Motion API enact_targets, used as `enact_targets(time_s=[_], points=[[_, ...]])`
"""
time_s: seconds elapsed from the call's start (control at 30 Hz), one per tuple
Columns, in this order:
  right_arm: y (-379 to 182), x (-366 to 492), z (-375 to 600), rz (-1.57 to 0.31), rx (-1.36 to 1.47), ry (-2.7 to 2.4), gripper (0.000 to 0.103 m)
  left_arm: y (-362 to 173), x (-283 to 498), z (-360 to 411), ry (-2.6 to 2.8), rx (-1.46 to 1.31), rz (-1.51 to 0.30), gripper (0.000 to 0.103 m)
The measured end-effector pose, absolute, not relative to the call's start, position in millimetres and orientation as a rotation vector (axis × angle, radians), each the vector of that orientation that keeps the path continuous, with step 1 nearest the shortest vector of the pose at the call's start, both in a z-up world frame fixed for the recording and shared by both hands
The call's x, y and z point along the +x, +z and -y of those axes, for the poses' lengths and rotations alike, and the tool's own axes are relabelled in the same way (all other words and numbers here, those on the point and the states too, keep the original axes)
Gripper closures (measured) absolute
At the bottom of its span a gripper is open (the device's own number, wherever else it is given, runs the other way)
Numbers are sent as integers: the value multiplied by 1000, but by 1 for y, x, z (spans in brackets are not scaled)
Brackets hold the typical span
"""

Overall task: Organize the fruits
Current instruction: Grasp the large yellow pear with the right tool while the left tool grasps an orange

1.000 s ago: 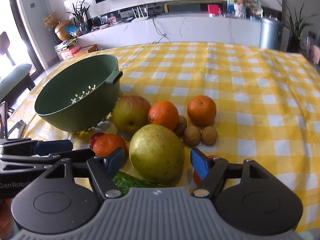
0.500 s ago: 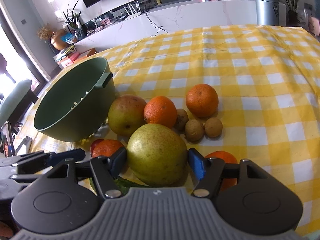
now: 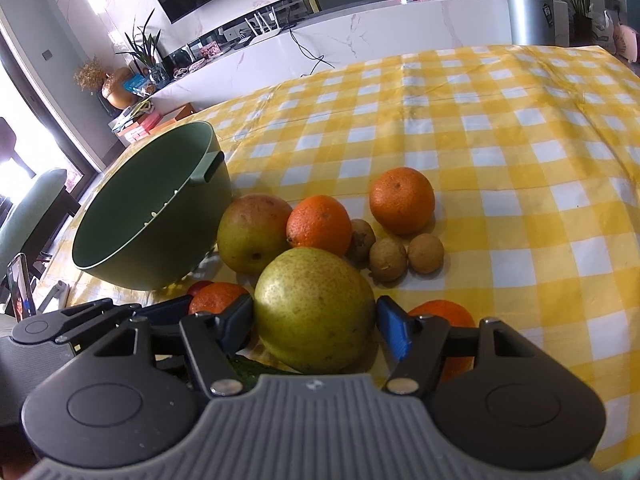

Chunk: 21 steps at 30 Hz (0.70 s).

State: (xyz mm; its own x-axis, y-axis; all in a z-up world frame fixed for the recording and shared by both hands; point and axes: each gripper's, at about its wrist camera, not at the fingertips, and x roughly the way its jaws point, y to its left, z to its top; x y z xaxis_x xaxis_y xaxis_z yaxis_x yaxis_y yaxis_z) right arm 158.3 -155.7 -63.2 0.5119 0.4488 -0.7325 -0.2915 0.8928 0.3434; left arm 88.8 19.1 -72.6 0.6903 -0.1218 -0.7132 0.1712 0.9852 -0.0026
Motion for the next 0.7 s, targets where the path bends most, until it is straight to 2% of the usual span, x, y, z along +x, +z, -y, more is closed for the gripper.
enact_targets(time_s=[0.7], points=[[-48,144,173,-869,286,476,39,-45,76,-38,-197,-81,-719,56]])
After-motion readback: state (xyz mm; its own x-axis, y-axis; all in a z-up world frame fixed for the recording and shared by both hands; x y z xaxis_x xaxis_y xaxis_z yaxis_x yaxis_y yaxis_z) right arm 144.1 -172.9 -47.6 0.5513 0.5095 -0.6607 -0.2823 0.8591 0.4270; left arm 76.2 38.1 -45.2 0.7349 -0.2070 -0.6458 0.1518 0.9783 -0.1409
